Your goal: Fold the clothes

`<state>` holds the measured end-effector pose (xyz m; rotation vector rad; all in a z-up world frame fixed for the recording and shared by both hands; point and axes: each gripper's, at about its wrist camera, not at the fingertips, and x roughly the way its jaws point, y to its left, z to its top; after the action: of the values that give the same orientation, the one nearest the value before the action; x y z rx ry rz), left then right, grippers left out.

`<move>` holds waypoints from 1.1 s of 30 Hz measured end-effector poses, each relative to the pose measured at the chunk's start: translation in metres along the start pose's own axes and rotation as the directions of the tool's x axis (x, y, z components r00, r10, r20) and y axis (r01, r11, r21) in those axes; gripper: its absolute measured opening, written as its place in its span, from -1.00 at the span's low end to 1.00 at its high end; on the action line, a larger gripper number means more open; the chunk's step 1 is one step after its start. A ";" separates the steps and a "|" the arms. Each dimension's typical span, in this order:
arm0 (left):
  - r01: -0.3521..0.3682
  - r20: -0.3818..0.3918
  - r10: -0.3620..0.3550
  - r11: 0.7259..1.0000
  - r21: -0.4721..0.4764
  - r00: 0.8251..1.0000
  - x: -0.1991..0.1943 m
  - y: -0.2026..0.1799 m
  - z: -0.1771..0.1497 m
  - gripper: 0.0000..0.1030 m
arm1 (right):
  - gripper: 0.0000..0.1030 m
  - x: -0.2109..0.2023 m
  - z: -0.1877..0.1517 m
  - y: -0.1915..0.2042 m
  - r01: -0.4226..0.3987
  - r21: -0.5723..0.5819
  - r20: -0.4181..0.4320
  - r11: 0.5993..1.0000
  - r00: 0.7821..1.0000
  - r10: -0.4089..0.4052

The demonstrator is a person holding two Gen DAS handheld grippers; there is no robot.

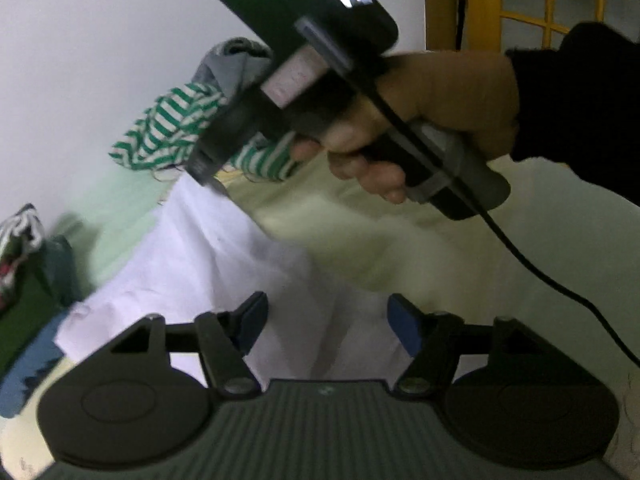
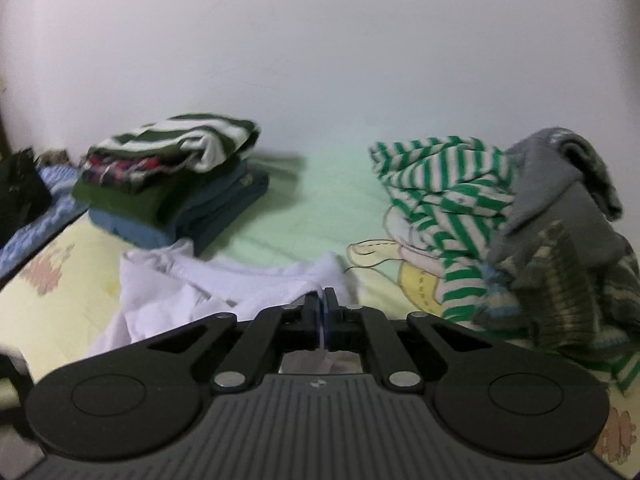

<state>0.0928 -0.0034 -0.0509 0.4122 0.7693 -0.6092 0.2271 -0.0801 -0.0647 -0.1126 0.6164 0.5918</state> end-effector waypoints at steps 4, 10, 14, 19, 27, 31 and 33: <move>0.030 -0.030 -0.032 0.998 -0.053 0.999 0.022 0.003 -0.003 0.37 | -0.97 0.002 -0.007 -0.005 0.004 -0.002 -0.016 1.000 1.000 -0.004; 0.074 -0.052 -0.086 0.978 -0.193 0.995 0.031 0.027 -0.018 0.21 | -0.94 0.006 -0.014 -0.011 -0.014 0.021 -0.044 1.000 0.999 0.015; 0.130 -0.011 -0.138 0.959 -0.250 0.990 0.017 0.034 -0.020 0.20 | -0.77 0.001 -0.020 -0.019 -0.011 0.052 -0.047 0.999 0.999 0.013; 0.164 0.028 -0.162 0.951 -0.262 0.986 -0.008 0.032 -0.031 0.43 | -0.47 -0.032 -0.033 -0.037 -0.111 0.200 -0.059 0.974 0.990 0.124; 0.118 -0.016 -0.131 0.936 -0.330 0.991 -0.020 0.045 -0.061 0.49 | -0.47 -0.053 -0.078 -0.019 -0.260 0.337 -0.191 0.905 0.922 0.336; 0.097 -0.023 -0.112 0.931 -0.352 0.993 -0.024 0.048 -0.068 0.49 | -0.47 -0.043 -0.089 -0.015 -0.247 0.400 -0.178 0.882 0.923 0.340; 0.090 -0.022 -0.105 0.928 -0.361 0.994 -0.028 0.048 -0.070 0.52 | -0.56 -0.040 -0.092 -0.014 -0.253 0.430 -0.163 0.867 0.922 0.350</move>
<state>0.0719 0.0809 -0.0700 0.0479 0.9245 -0.5393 0.1611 -0.1358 -0.1174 0.3141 0.9895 0.7507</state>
